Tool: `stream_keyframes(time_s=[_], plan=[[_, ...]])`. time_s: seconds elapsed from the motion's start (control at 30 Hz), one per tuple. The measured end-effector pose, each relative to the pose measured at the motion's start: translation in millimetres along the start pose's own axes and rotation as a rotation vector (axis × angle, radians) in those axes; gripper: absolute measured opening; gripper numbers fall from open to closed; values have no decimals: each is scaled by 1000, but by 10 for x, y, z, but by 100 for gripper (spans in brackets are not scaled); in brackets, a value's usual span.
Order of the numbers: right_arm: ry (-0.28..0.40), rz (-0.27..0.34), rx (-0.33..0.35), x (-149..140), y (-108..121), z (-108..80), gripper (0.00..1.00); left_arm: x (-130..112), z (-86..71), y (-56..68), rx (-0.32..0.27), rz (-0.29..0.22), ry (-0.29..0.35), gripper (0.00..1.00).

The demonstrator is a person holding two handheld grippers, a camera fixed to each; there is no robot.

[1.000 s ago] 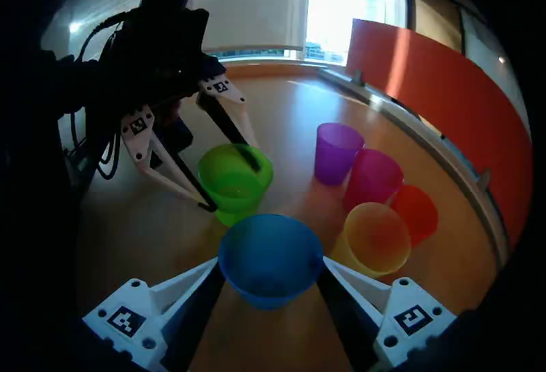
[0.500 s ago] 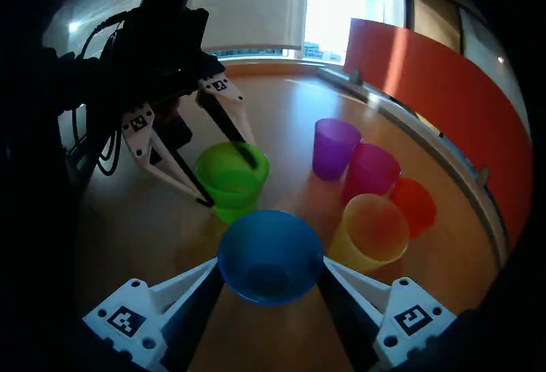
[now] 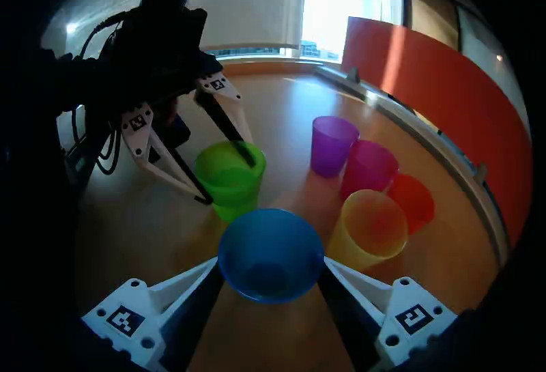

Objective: Pour water

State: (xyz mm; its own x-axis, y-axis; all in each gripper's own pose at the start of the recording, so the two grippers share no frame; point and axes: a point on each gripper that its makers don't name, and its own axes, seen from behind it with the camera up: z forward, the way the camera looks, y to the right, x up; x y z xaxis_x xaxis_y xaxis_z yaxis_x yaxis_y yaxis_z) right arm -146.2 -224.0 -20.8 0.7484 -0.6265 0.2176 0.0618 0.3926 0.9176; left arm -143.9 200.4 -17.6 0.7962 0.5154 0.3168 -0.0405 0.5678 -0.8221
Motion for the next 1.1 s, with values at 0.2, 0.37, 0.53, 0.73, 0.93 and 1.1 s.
stream_keyframes(time_s=[0.2, 0.37, 0.53, 0.73, 0.93, 1.1], plan=[[2, 11, -10, -4, 19, -11, 96, 0, 17, -11, 2, -21, -1, 87], [0, 15, -15, -22, 23, -27, 96, -11, 36, -21, -1, -43, -3, 88], [-3, 16, -20, -50, 27, -45, 96, -41, 47, -31, 4, -35, -12, 88], [-4, 19, -23, -63, 25, -60, 96, -103, 68, -42, 12, -27, -31, 88], [-5, 20, -26, -82, 15, -81, 96, -157, 36, -54, 15, -29, -45, 88], [-8, 22, -32, -113, 17, -107, 96, -211, -5, -63, 24, -23, -54, 88]])
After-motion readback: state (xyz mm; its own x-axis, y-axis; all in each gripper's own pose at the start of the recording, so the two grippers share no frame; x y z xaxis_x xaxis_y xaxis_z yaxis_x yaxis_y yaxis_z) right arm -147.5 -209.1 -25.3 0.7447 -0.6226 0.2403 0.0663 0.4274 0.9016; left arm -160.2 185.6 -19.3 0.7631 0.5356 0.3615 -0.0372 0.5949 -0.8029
